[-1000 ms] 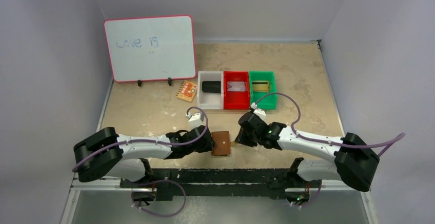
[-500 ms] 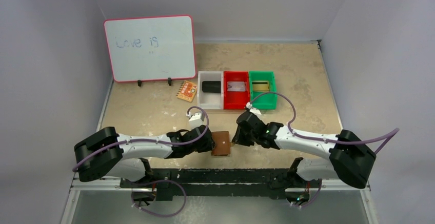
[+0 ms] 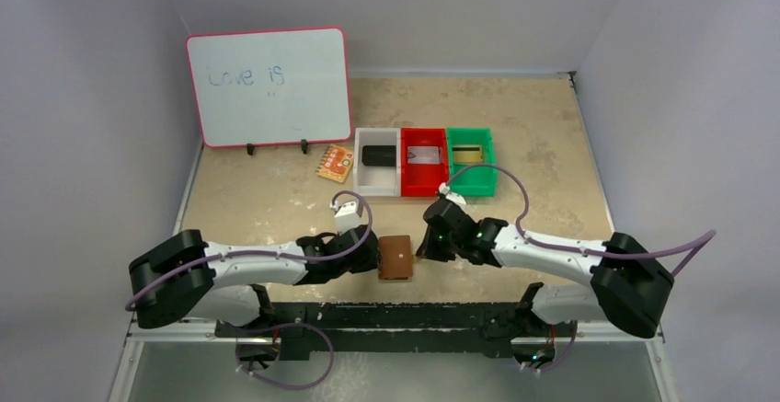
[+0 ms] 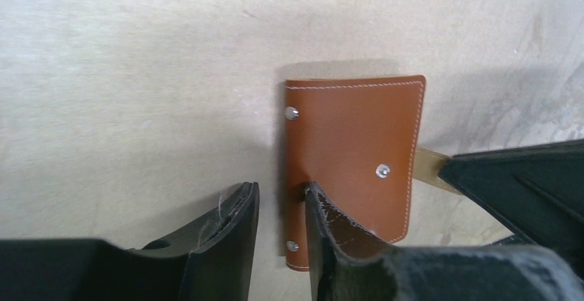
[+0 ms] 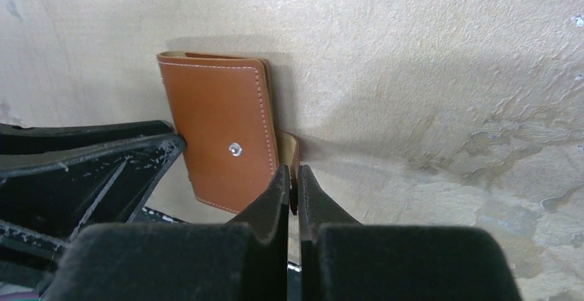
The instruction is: Take the credit cards out of the card holder
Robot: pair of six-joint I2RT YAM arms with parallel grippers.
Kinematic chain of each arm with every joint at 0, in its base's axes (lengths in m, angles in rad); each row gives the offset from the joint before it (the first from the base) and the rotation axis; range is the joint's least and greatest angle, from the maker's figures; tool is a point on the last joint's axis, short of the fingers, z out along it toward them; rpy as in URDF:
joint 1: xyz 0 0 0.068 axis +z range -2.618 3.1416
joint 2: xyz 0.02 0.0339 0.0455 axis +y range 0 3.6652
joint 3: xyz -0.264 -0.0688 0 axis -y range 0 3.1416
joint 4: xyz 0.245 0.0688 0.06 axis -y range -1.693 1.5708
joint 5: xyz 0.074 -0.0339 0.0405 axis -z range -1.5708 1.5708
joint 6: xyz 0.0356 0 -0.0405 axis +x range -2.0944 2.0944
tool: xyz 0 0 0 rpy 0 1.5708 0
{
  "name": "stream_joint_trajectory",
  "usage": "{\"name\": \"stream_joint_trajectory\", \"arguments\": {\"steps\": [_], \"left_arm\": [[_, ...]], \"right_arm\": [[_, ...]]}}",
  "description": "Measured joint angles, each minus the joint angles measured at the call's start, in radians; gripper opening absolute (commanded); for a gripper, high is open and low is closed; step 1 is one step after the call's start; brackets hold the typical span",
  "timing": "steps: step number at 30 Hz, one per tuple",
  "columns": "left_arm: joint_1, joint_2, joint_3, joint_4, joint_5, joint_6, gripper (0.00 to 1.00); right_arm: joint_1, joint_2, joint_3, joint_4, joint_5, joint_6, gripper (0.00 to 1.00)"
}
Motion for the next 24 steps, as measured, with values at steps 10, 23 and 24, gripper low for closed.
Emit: {"name": "stream_joint_trajectory", "arguments": {"steps": [10, 23, 24], "left_arm": [[0.0, -0.27, 0.013, -0.214, -0.22, -0.032, 0.84], [0.0, -0.539, 0.043, -0.412, -0.428, -0.119, 0.89], [0.0, -0.541, 0.046, -0.42, -0.427, -0.121, 0.89]], "right_arm": [[0.0, -0.127, 0.064, -0.067, 0.023, 0.0, 0.0], [0.0, -0.221, 0.185, -0.15, 0.085, 0.001, 0.0], [0.0, -0.23, 0.191, -0.15, 0.094, 0.001, 0.0]]}}
